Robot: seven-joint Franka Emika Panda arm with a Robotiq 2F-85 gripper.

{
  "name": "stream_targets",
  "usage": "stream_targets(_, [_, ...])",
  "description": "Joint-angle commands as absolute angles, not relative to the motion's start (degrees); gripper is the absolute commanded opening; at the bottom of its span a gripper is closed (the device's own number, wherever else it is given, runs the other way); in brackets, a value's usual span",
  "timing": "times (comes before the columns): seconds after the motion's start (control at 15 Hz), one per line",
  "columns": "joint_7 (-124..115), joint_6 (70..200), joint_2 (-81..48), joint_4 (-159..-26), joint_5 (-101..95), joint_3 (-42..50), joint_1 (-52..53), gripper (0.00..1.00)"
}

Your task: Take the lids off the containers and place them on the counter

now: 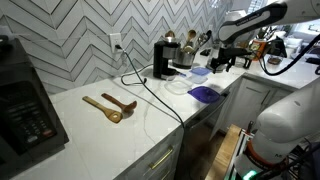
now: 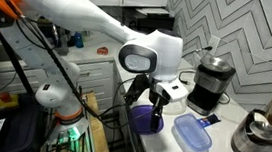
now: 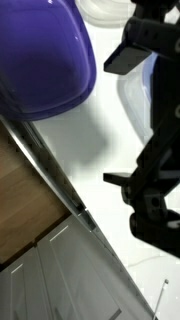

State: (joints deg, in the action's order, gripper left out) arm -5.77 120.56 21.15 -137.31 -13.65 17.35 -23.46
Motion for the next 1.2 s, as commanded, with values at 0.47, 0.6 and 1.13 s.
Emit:
stream_targets(0.47, [0.5, 123.6, 4.4, -119.6, 1.6, 26.0, -23.5, 1.00])
stream_targets(0.6, [2.7, 123.0, 1.2, -117.4, 5.1, 26.3, -23.8, 1.00])
stream_targets(1.13, [10.4, 121.5, -7.5, -111.2, 16.1, 25.2, -25.8, 0.74])
